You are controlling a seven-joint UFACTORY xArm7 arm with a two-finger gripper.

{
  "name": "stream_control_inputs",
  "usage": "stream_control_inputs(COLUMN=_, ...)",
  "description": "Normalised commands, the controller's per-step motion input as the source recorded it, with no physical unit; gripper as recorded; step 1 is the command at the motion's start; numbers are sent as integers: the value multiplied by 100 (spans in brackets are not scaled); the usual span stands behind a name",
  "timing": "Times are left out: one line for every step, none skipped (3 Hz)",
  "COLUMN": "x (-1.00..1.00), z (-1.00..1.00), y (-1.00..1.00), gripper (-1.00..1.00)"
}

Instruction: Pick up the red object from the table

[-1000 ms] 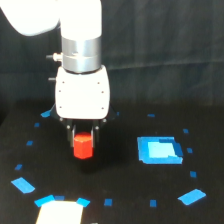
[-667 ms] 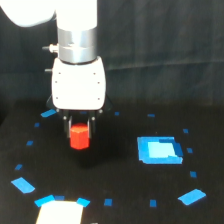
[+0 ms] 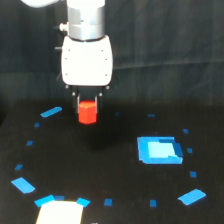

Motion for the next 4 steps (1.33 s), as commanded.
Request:
stream_control_inputs(x=18, z=100, y=84, gripper=-100)
stream_control_inputs(x=-41, z=23, y=-92, gripper=-100)
stream_control_inputs(x=-56, z=-6, y=-100, gripper=-100)
stream_control_inputs(x=-44, z=-27, y=-66, gripper=-71)
